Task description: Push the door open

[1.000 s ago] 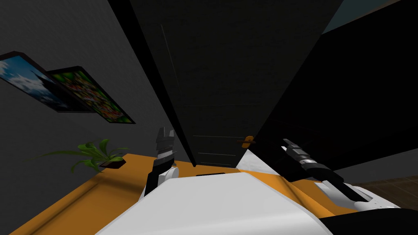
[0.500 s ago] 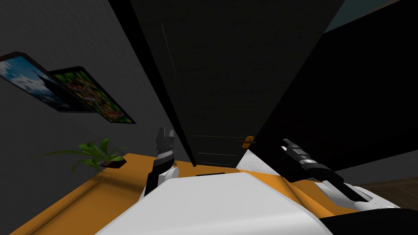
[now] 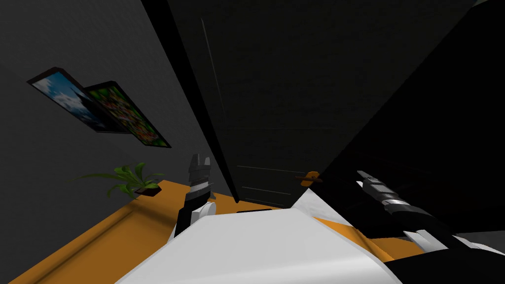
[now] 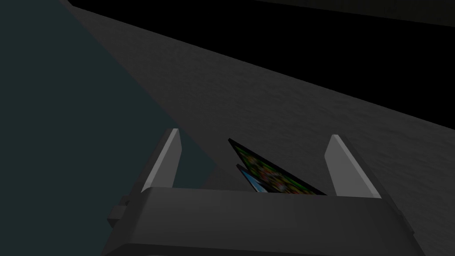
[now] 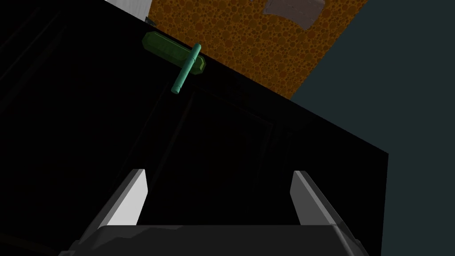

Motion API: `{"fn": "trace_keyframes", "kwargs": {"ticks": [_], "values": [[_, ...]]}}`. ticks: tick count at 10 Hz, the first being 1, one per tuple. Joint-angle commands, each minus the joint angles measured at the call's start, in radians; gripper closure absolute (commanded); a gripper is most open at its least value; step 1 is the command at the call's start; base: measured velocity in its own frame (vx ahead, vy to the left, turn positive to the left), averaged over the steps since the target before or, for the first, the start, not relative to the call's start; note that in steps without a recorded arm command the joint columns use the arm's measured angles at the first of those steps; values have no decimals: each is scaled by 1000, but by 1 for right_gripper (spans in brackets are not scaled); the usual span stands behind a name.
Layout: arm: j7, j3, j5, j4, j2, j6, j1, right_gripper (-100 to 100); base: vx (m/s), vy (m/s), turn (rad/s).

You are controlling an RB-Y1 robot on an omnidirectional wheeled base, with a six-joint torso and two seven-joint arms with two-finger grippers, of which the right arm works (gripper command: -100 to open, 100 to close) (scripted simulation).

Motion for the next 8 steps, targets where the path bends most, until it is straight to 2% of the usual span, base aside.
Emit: {"fn": "trace_keyframes", "kwargs": {"ticks": [1, 4, 8], "values": [[27, -9, -16, 29, -11, -1, 11, -100, 78, -29, 140], [58, -22, -36, 42, -18, 2, 25, -100, 21, -4, 17], [58, -22, -36, 42, -18, 2, 25, -100, -1, 1, 4]]}}
